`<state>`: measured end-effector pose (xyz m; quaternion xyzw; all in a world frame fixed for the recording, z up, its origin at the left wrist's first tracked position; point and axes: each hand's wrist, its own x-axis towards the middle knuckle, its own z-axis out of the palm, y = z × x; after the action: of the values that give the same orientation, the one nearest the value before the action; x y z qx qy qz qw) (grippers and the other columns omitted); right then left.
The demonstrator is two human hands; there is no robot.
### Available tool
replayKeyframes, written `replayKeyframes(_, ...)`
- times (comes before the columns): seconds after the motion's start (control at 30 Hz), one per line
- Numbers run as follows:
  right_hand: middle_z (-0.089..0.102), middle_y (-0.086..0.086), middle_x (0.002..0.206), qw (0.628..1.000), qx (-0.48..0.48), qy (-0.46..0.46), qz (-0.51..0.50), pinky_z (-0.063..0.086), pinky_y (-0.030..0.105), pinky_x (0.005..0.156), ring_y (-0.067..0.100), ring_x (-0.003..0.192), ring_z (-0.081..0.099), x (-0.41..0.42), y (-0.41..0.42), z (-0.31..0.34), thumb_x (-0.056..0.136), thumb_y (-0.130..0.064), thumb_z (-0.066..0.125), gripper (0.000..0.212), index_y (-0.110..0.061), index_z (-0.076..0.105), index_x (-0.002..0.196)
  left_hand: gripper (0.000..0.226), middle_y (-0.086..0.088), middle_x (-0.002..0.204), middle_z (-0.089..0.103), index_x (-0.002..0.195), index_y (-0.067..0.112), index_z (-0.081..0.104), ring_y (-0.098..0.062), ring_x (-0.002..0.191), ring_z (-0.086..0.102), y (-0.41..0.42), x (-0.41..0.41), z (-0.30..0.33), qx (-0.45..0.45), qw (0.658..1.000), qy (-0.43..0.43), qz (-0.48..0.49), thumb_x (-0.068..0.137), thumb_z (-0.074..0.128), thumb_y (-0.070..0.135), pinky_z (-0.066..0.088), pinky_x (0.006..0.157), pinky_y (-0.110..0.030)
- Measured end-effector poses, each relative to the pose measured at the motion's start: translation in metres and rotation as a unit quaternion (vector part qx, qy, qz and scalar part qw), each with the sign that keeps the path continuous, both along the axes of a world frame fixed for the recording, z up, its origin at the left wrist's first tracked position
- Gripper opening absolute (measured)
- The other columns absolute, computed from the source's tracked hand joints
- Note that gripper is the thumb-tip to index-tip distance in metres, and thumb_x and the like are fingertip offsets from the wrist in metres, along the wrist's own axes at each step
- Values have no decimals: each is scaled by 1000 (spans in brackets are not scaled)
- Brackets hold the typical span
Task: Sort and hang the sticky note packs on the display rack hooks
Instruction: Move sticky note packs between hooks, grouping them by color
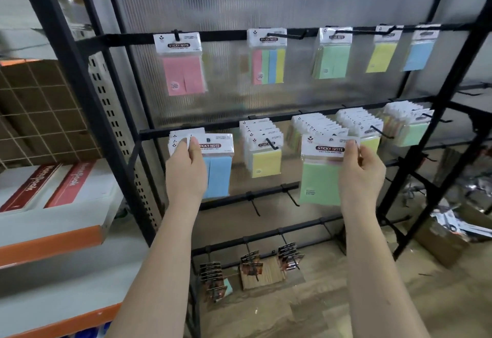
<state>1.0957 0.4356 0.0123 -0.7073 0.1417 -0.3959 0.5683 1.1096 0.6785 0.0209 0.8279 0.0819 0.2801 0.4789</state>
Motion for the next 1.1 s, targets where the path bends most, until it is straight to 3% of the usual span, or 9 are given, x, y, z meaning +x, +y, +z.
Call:
replayKeyframes(0.07, 41, 3, 62, 1000, -5, -15, -8, 27, 23, 53, 9, 59, 33, -6, -10, 6, 99, -25, 47, 40, -7, 43, 64, 39, 6, 76, 53, 90, 5, 49, -17, 75, 58, -12, 0, 5, -2, 1000, -9, -14, 102, 30, 36, 48, 64, -34)
replayKeyframes(0.13, 42, 6, 63, 999, -15, -27, -18, 27, 21, 51, 6, 55, 30, -9, -24, 10, 99, -24, 47, 42, 1, 45, 66, 40, -7, 77, 56, 79, 7, 45, -27, 76, 57, -26, 0, 11, 7, 999, -23, -22, 102, 30, 35, 47, 67, -43)
replayKeyframes(0.33, 44, 11, 68, 999, -6, -52, -1, 29, 29, 58, 14, 63, 36, -5, -80, 17, 99, -25, 47, 43, 11, 48, 76, 39, -1, 58, 43, 66, 18, 32, -12, 53, 38, -80, -3, 25, 98, 994, -50, -27, 103, 29, 31, 27, 47, -29)
replayKeyframes(0.5, 35, -12, 48, 998, -9, -54, 31, 24, 18, 49, 2, 46, 31, 4, -144, 32, 98, -23, 50, 46, -22, 36, 54, 35, 6, 59, 39, 72, 16, 35, -11, 55, 38, -143, 7, 26, 94, 993, -67, 17, 103, 28, 32, 24, 49, -31)
replayKeyframes(0.57, 30, -9, 53, 997, -19, -55, 50, 22, 18, 48, 3, 48, 27, 11, -170, 39, 97, -24, 53, 46, -19, 33, 55, 36, 6, 61, 41, 72, 15, 36, -9, 56, 39, -169, 10, 23, 79, 994, -63, 38, 103, 28, 32, 24, 49, -29)
replayKeyframes(0.77, 28, -12, 51, 991, -33, -66, 112, 18, 19, 47, 4, 46, 24, 32, -228, 58, 94, -23, 58, 43, -9, 36, 60, 38, -1, 60, 43, 75, 8, 39, -27, 64, 42, -228, 11, 15, 79, 993, -31, 83, 102, 28, 32, 23, 51, -33)
replayKeyframes(0.87, 35, -14, 44, 989, -37, -70, 122, 22, 17, 48, 1, 44, 34, 43, -241, 63, 94, -24, 57, 41, -12, 41, 59, 35, 5, 62, 41, 78, 9, 40, -28, 69, 42, -246, 13, 19, 92, 992, -27, 86, 103, 28, 30, 25, 57, -33)
replayKeyframes(0.97, 43, -8, 53, 987, -28, -85, 136, 27, 16, 50, -1, 46, 39, 54, -243, 69, 94, -24, 59, 37, 1, 54, 67, 37, 3, 61, 41, 69, 15, 35, -26, 65, 41, -252, 20, 22, 88, 991, -34, 96, 102, 28, 31, 24, 55, -33)
replayKeyframes(1.1, 41, 0, 57, 982, -31, -92, 161, 24, 22, 52, 3, 49, 35, 68, -232, 76, 93, -26, 60, 41, -2, 50, 61, 40, 2, 60, 42, 65, 19, 32, -22, 61, 39, -250, 32, 27, 85, 989, -41, 113, 102, 28, 32, 22, 49, -31)
